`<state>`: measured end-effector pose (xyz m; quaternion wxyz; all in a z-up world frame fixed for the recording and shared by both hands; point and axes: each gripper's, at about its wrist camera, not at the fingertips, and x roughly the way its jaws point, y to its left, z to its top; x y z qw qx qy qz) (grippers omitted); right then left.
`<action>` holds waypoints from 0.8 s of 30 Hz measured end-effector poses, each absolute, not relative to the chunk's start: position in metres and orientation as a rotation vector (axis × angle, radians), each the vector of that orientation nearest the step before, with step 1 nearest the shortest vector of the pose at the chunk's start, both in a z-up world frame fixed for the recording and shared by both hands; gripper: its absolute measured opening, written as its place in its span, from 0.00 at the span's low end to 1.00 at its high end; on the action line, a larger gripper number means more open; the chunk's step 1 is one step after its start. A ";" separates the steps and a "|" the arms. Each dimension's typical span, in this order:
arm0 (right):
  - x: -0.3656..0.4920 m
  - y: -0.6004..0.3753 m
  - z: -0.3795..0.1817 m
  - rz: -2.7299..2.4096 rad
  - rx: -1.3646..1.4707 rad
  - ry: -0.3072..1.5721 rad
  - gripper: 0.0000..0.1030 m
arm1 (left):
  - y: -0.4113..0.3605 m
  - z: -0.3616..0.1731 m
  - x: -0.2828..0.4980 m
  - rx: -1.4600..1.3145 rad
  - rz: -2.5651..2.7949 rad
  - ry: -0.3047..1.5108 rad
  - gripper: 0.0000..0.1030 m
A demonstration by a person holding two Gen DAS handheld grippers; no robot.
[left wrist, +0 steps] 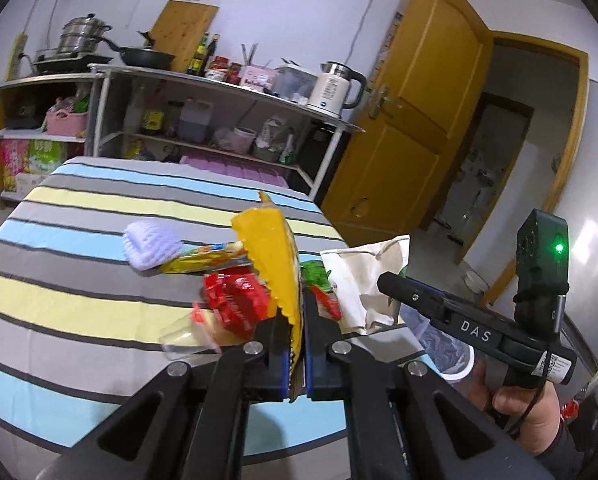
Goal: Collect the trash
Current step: 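Grasp the white paper carton with the right tool while the left tool lifts the yellow bag, then carry both items over the bin and open the left tool to drop the yellow bag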
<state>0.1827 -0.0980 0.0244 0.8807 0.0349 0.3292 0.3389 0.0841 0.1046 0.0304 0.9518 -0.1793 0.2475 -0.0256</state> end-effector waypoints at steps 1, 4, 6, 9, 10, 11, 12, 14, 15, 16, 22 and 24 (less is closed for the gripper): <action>0.182 -0.103 0.025 0.699 0.076 0.683 0.25 | 0.100 0.032 0.086 -0.358 -0.063 0.504 0.05; 0.178 -0.119 0.027 0.672 0.090 0.676 0.25 | 0.089 0.034 0.093 -0.337 -0.091 0.515 0.05; 0.178 -0.128 0.028 0.652 0.098 0.673 0.25 | 0.080 0.034 0.100 -0.328 -0.113 0.527 0.05; 0.178 -0.145 0.028 0.616 0.110 0.669 0.25 | 0.065 0.035 0.109 -0.308 -0.143 0.538 0.05; 0.178 -0.151 0.027 0.604 0.114 0.668 0.25 | 0.061 0.035 0.113 -0.302 -0.154 0.541 0.05; 0.177 -0.157 0.026 0.594 0.117 0.668 0.25 | 0.056 0.036 0.116 -0.296 -0.165 0.543 0.05; 0.178 -0.164 0.026 0.578 0.122 0.668 0.25 | 0.050 0.036 0.120 -0.290 -0.177 0.547 0.05; 0.178 -0.178 0.024 0.551 0.131 0.667 0.25 | 0.038 0.038 0.128 -0.277 -0.204 0.553 0.05; 0.179 -0.186 0.024 0.537 0.136 0.667 0.25 | 0.033 0.038 0.130 -0.271 -0.217 0.554 0.05; 0.180 -0.191 0.024 0.526 0.140 0.667 0.25 | 0.026 0.039 0.134 -0.263 -0.230 0.555 0.05; 0.186 -0.232 0.016 0.425 0.168 0.677 0.25 | -0.015 0.041 0.157 -0.225 -0.321 0.564 0.05; 0.188 -0.246 0.013 0.395 0.181 0.681 0.25 | -0.028 0.041 0.165 -0.214 -0.349 0.569 0.05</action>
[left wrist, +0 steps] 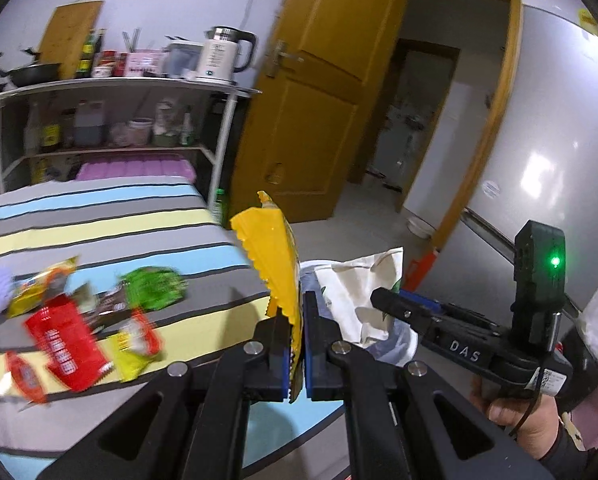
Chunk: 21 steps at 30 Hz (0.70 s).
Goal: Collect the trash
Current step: 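Carry both items over the bin and open the left tool to drop the yellow bag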
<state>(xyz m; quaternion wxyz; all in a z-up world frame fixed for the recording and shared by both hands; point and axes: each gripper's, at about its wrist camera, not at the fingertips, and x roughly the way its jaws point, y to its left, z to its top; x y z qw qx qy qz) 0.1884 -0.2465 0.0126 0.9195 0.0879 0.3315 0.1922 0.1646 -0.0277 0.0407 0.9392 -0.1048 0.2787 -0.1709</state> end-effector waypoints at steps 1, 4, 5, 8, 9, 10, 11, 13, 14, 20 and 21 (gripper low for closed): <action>0.190 -0.253 0.011 0.381 0.185 0.684 0.25 | -0.033 0.040 0.169 -0.208 -0.361 0.572 0.05; 0.194 -0.272 0.003 0.341 0.200 0.696 0.25 | -0.051 0.037 0.182 -0.193 -0.392 0.588 0.05; 0.195 -0.278 0.000 0.328 0.207 0.702 0.25 | -0.056 0.035 0.186 -0.190 -0.402 0.596 0.05; 0.201 -0.293 -0.008 0.300 0.217 0.718 0.25 | -0.070 0.030 0.198 -0.183 -0.423 0.620 0.05; 0.202 -0.296 -0.011 0.294 0.220 0.722 0.25 | -0.075 0.027 0.201 -0.181 -0.431 0.629 0.05; 0.204 -0.300 -0.013 0.286 0.222 0.729 0.25 | -0.080 0.024 0.205 -0.178 -0.438 0.638 0.05; 0.206 -0.303 -0.016 0.278 0.224 0.736 0.25 | -0.084 0.022 0.207 -0.174 -0.442 0.645 0.05; 0.209 -0.306 -0.022 0.268 0.228 0.753 0.25 | -0.093 0.016 0.215 -0.166 -0.455 0.668 0.05; 0.212 -0.309 -0.026 0.263 0.234 0.764 0.25 | -0.096 0.013 0.218 -0.163 -0.459 0.677 0.05; 0.223 -0.317 -0.048 0.240 0.241 0.825 0.26 | -0.113 -0.006 0.235 -0.145 -0.473 0.742 0.05; 0.225 -0.318 -0.052 0.237 0.243 0.837 0.26 | -0.115 -0.009 0.238 -0.142 -0.472 0.755 0.05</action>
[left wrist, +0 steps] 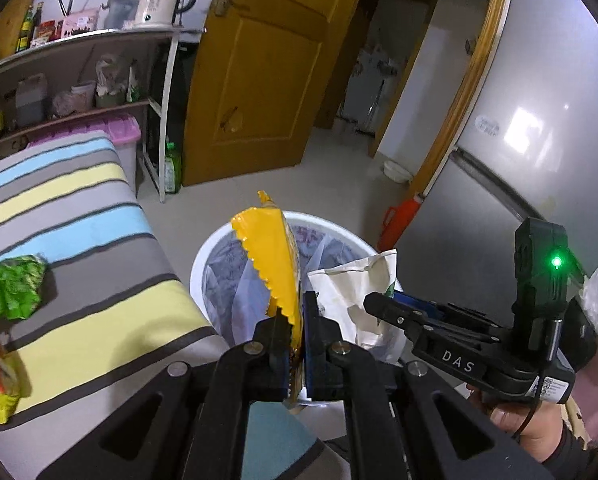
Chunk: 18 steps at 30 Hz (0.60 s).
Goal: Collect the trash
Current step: 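Carry both items over the bin and open the left tool to drop the yellow bag, then open the right tool over the bin to drop the white carton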
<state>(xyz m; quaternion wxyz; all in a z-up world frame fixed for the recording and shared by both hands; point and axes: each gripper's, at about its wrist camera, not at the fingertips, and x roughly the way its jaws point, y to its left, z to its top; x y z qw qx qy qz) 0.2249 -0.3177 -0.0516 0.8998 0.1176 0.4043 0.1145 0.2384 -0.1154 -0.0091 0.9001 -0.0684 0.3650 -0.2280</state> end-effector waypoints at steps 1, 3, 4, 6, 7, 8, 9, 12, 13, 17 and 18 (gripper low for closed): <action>0.227 -0.319 -0.055 0.232 0.246 0.848 0.26 | -0.115 -0.012 0.240 -0.140 -0.472 0.765 0.05; 0.229 -0.321 -0.061 0.222 0.249 0.865 0.27 | -0.116 -0.017 0.242 -0.137 -0.463 0.781 0.06; 0.230 -0.322 -0.063 0.219 0.249 0.871 0.27 | -0.116 -0.019 0.243 -0.137 -0.461 0.790 0.06; 0.232 -0.322 -0.066 0.212 0.245 0.877 0.27 | -0.116 -0.022 0.244 -0.143 -0.455 0.806 0.07; 0.233 -0.322 -0.066 0.209 0.244 0.879 0.27 | -0.116 -0.023 0.244 -0.145 -0.453 0.809 0.09; 0.233 -0.322 -0.066 0.207 0.244 0.879 0.27 | -0.116 -0.023 0.245 -0.149 -0.450 0.813 0.13; 0.233 -0.323 -0.066 0.206 0.246 0.877 0.27 | -0.115 -0.023 0.245 -0.153 -0.449 0.812 0.15; 0.229 -0.324 -0.061 0.203 0.243 0.862 0.31 | -0.113 -0.022 0.242 -0.161 -0.446 0.801 0.27; 0.228 -0.323 -0.059 0.204 0.244 0.856 0.31 | -0.111 -0.021 0.241 -0.165 -0.447 0.799 0.27; 0.219 -0.324 -0.047 0.209 0.243 0.816 0.32 | -0.103 -0.016 0.239 -0.179 -0.438 0.776 0.27; 0.215 -0.324 -0.042 0.212 0.245 0.800 0.32 | -0.100 -0.014 0.235 -0.183 -0.435 0.767 0.27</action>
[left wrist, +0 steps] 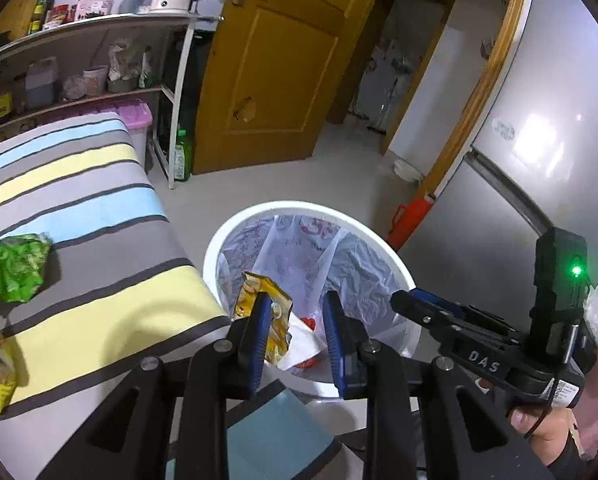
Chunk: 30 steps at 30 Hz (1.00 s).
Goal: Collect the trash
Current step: 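Open the right tool over the bin to drop the white carton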
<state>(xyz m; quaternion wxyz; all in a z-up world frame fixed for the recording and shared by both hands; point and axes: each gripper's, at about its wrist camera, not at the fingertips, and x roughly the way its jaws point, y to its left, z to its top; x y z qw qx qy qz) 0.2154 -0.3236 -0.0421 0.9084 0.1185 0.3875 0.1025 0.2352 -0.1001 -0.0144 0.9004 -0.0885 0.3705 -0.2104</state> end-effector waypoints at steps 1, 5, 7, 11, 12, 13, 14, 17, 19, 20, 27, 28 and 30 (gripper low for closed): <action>0.213 -0.322 -0.040 0.215 0.245 0.789 0.32 | -0.098 -0.012 0.232 -0.186 -0.431 0.757 0.27; 0.201 -0.315 -0.023 0.241 0.228 0.748 0.33 | -0.086 -0.003 0.222 -0.194 -0.410 0.716 0.27; 0.196 -0.309 -0.015 0.265 0.219 0.736 0.33 | -0.079 0.002 0.212 -0.190 -0.394 0.691 0.27; 0.183 -0.294 -0.001 0.303 0.204 0.711 0.33 | -0.063 0.010 0.191 -0.189 -0.349 0.644 0.27; 0.180 -0.289 0.002 0.314 0.196 0.704 0.33 | -0.059 0.012 0.186 -0.187 -0.335 0.632 0.27; 0.177 -0.286 0.003 0.321 0.191 0.701 0.33 | -0.055 0.013 0.182 -0.185 -0.324 0.623 0.27; 0.173 -0.280 0.006 0.334 0.182 0.696 0.33 | -0.050 0.015 0.177 -0.185 -0.313 0.615 0.27; 0.165 -0.266 0.009 0.369 0.164 0.690 0.33 | -0.035 0.018 0.164 -0.192 -0.279 0.598 0.27; 0.160 -0.252 0.010 0.401 0.146 0.689 0.33 | -0.024 0.020 0.154 -0.195 -0.254 0.585 0.27; 0.158 -0.248 0.010 0.411 0.141 0.688 0.33 | -0.019 0.021 0.151 -0.195 -0.244 0.580 0.27; 0.145 -0.210 0.011 0.498 0.098 0.686 0.33 | 0.016 0.020 0.127 -0.187 -0.164 0.557 0.27; 0.144 -0.206 0.011 0.507 0.094 0.687 0.33 | 0.022 0.019 0.123 -0.187 -0.153 0.555 0.27; 0.143 -0.197 0.011 0.527 0.083 0.691 0.33 | 0.031 0.016 0.118 -0.188 -0.127 0.552 0.27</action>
